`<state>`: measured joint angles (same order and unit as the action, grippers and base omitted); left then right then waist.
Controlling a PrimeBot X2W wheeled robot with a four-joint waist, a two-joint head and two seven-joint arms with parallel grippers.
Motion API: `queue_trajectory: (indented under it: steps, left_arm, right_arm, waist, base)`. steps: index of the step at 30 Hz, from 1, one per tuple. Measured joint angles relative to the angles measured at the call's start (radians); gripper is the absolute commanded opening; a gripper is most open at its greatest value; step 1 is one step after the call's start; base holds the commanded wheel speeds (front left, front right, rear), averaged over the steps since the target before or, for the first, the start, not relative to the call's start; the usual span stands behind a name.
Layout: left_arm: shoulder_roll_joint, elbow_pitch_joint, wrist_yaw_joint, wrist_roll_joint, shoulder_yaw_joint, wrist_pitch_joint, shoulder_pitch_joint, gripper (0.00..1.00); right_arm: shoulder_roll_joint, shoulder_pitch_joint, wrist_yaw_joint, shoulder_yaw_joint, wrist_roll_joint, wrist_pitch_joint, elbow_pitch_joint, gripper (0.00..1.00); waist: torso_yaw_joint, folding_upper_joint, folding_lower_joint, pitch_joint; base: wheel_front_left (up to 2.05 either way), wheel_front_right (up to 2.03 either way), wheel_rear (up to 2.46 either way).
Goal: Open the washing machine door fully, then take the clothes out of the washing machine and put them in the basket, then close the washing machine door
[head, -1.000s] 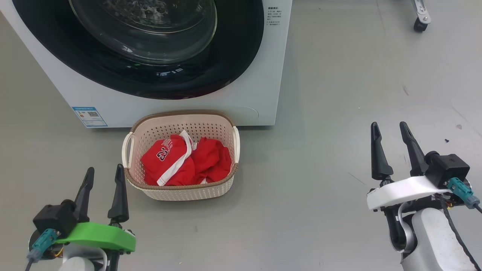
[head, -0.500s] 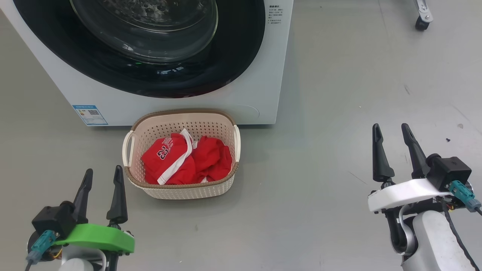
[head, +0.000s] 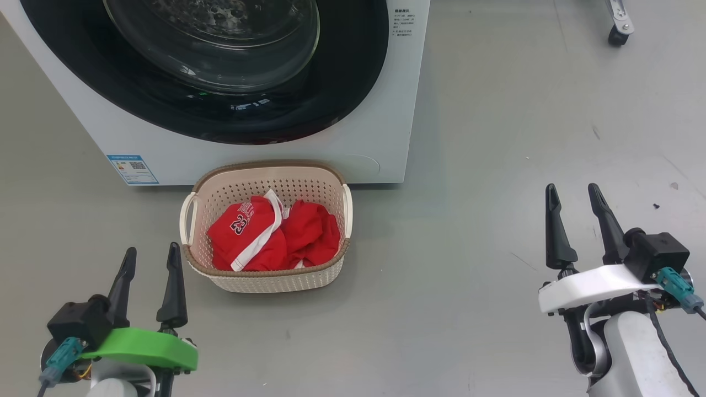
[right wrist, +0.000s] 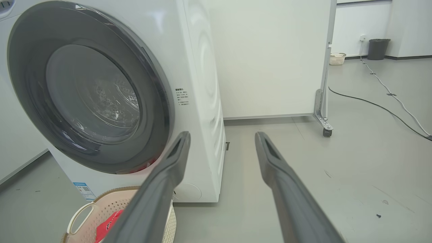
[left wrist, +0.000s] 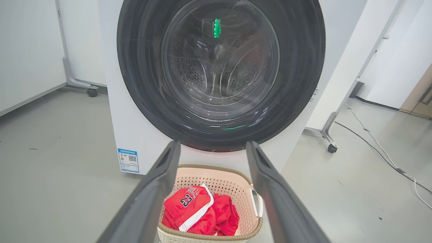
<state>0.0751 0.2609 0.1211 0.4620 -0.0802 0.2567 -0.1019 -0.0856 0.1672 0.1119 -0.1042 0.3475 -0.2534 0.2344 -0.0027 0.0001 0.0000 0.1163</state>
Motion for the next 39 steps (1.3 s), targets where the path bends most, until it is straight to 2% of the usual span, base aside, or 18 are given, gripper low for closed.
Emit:
queue_trajectory:
  steps: [16, 39]
  left_arm:
    - [0.002, 0.0, 0.0, -0.022, -0.018, 0.0, 0.001, 1.0]
    - [0.001, -0.001, 0.0, 0.037, -0.047, 0.0, 0.006, 1.0]
  right_arm:
    - [0.01, -0.012, 0.001, 0.007, -0.016, 0.0, -0.002, 1.0]
    - [0.019, -0.013, 0.004, 0.013, -0.026, 0.0, -0.002, 1.0]
  waist:
    - [0.002, 0.0, 0.0, -0.003]
    - [0.006, 0.0, 0.0, -0.013]
  base:
    - [0.0, 0.0, 0.0]
    - [0.0, 0.0, 0.0]
